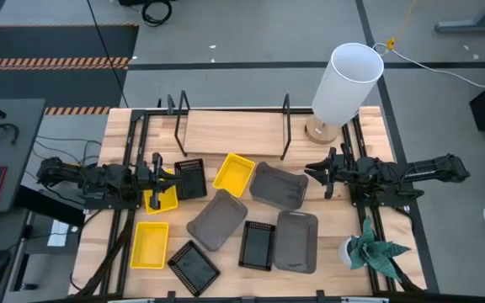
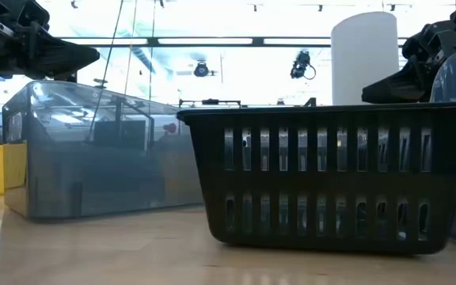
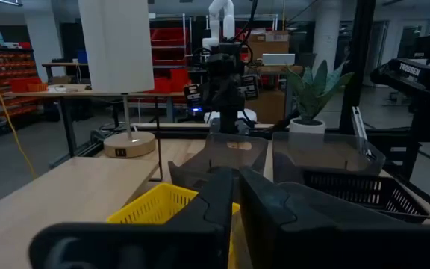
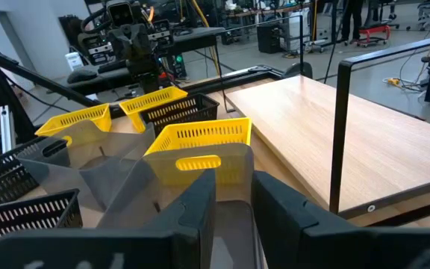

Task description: Stack baskets on shelf by color

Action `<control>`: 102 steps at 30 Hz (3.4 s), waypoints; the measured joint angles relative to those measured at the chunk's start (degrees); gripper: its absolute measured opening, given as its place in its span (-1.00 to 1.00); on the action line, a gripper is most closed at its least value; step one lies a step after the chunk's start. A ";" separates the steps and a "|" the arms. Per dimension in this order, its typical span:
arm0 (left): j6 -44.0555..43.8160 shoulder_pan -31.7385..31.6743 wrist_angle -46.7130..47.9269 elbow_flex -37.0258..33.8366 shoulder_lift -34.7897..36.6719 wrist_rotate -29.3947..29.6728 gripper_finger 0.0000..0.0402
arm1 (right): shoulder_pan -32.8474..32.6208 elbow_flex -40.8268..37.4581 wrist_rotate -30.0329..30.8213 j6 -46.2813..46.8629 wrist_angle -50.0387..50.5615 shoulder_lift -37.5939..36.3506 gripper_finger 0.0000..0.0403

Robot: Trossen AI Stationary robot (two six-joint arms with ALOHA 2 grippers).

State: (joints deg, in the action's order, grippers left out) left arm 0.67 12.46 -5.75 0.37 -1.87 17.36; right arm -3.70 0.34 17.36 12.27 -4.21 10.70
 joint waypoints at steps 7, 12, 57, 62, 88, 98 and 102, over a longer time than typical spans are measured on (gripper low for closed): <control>0.00 0.00 0.00 0.00 0.00 0.00 -0.80 | 0.00 0.00 -0.01 -0.02 -0.01 0.00 -0.54; -0.02 -0.01 0.00 0.01 0.00 -0.01 -0.82 | 0.01 0.00 -0.01 0.00 0.00 0.00 -0.54; -31.60 0.68 8.41 9.04 -9.58 -10.12 -0.97 | 0.02 0.02 0.00 0.00 0.00 0.02 -0.54; -34.96 4.14 19.35 17.17 -19.88 -13.53 -0.97 | 0.01 0.00 -0.01 -0.01 0.00 0.02 -0.54; -57.93 31.92 37.29 36.80 -49.21 -14.92 -0.74 | 0.02 0.00 0.00 -0.02 0.00 0.00 -0.54; -77.32 46.71 22.94 36.82 -60.57 -14.78 -0.92 | 0.02 0.00 0.00 -0.01 -0.02 0.02 -0.54; -81.08 51.09 22.95 36.82 -65.59 -13.08 -0.98 | 0.01 0.00 0.00 -0.02 -0.01 0.01 -0.54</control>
State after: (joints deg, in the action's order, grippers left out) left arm -80.41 63.55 17.20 37.19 -67.46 4.28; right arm -3.69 0.34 17.36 12.25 -4.22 10.71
